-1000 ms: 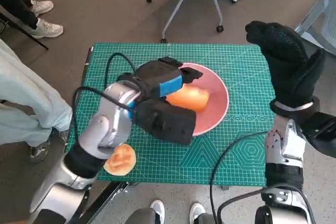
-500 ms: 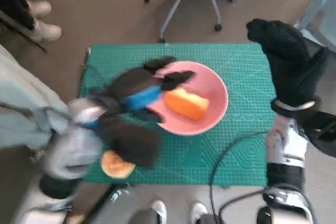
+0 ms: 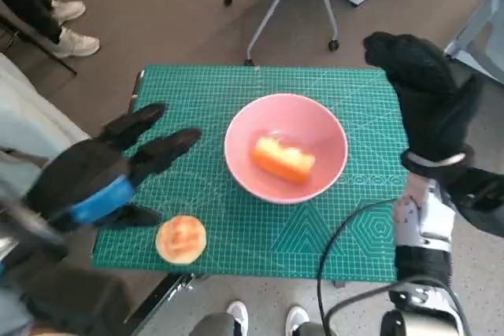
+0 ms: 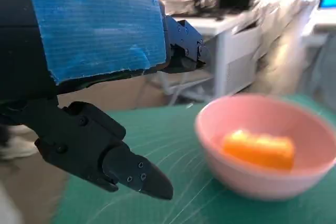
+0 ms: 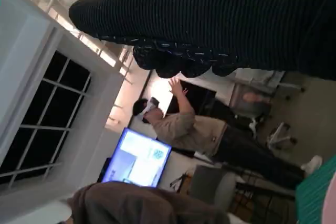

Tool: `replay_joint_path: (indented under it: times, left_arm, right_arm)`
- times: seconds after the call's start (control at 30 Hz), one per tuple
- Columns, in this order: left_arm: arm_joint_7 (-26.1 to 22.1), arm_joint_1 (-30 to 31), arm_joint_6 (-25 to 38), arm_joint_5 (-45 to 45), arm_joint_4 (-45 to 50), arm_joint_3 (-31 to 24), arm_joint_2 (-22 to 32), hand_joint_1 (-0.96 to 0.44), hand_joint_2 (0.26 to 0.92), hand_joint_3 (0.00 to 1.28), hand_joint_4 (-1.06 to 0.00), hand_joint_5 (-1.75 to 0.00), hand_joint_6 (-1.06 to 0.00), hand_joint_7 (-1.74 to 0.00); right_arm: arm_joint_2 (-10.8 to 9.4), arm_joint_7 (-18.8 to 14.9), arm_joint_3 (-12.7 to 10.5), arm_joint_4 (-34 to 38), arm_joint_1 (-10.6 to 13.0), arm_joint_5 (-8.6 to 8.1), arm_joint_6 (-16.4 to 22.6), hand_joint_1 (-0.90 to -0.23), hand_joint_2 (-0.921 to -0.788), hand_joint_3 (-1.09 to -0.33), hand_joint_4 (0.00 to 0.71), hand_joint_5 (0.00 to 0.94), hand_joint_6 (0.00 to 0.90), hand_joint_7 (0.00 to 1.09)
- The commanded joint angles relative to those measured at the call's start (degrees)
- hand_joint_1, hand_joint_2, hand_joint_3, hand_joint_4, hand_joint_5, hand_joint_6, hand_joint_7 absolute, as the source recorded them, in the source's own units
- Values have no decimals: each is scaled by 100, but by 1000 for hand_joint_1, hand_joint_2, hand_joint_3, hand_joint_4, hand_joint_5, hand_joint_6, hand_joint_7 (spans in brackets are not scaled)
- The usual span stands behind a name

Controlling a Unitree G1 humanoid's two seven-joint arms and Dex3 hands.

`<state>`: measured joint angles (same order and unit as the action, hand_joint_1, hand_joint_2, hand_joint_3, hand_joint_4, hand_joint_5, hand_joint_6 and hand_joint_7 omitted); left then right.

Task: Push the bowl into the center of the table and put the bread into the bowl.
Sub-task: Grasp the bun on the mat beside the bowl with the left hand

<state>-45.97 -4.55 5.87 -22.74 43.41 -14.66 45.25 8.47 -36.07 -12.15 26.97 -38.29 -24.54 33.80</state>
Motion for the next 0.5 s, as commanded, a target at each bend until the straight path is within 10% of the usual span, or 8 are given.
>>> replay_joint_path:
  times: [0.03,0.5]
  left_arm:
    - [-180,309,215,98,299,-99,132,-556,705,0,-123,-20,-297,-21]
    - [-109,871,432,13,284,131,79,-521,687,0,-167,-17,-303,-12]
  right_arm:
    - [2,-26,33,58,34,12,-102,-672,-921,-799,170,0,111,269]
    - [39,-25,120,-38,-3,40,-225,-666,-921,-840,155,4,5,456]
